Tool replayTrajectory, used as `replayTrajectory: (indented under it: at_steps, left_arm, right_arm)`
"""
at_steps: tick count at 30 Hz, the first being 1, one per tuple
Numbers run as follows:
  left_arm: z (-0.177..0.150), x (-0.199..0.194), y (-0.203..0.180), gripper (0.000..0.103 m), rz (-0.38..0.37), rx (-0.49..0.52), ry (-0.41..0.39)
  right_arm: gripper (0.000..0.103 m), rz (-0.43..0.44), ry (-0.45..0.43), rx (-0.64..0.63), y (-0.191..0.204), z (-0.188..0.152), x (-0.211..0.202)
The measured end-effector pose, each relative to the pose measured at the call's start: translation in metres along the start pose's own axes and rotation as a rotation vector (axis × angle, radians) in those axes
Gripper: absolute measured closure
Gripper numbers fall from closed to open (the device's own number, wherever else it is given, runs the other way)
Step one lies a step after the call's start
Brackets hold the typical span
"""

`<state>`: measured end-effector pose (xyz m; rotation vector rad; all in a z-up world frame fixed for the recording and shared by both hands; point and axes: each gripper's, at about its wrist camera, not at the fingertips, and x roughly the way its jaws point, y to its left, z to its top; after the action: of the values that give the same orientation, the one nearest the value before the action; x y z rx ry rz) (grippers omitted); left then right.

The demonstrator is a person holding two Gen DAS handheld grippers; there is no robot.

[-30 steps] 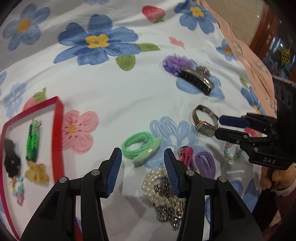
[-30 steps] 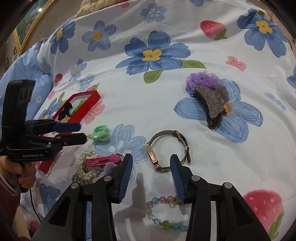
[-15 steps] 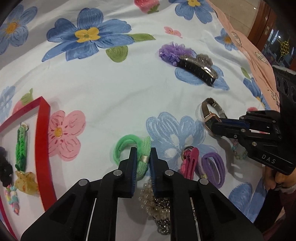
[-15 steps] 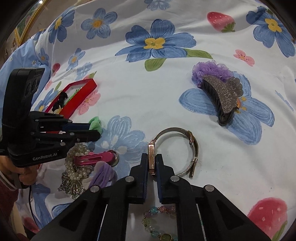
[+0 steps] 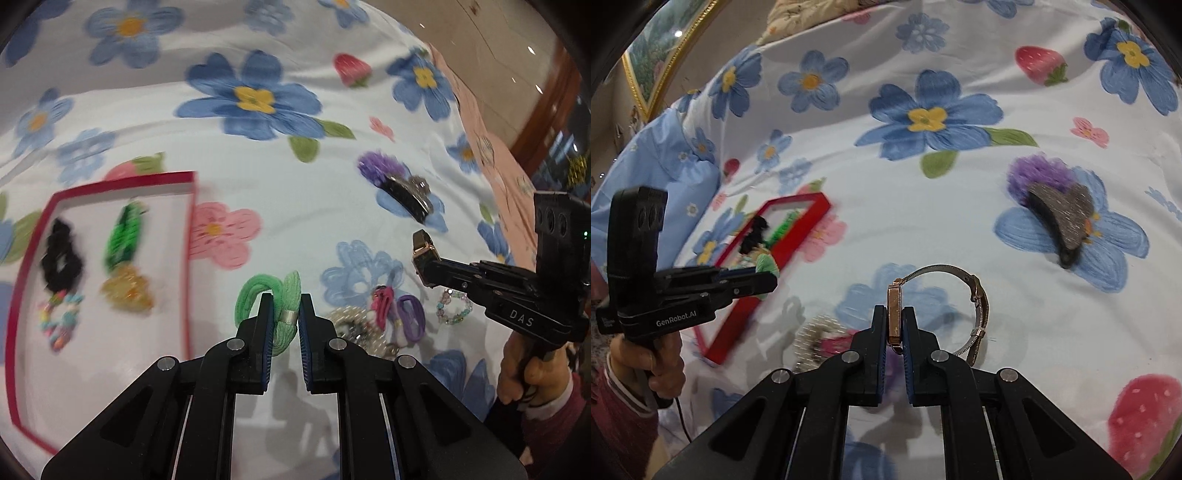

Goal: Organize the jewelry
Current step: 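Carry the green hair ties and the watch in both tools into the tray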

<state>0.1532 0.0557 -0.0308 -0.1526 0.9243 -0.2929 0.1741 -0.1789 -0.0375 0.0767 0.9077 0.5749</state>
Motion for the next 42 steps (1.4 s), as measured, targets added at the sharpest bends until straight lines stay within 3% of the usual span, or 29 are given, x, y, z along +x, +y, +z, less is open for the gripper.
replayTrajectory:
  at_steps: [10,21,31,42]
  left_arm:
    - [-0.026,-0.054,0.054,0.092,0.053,-0.152,-0.081]
    - [-0.051,-0.080,0.096,0.092,0.085,-0.248,-0.109]
    - [-0.059,-0.090,0.124,0.092,0.111,-0.284,-0.116]
    - [-0.055,-0.072,0.161,0.092,0.163,-0.281,-0.071]
  right_arm:
    - [0.096,0.087,-0.012,-0.061,0.056,0.008,0.002]
    - [0.096,0.168,0.008,-0.135,0.115,0.013,0.018]
    - [0.096,0.225,0.051,-0.207,0.163,0.018,0.040]
    - [0.096,0.237,0.132,-0.292,0.212,0.023,0.092]
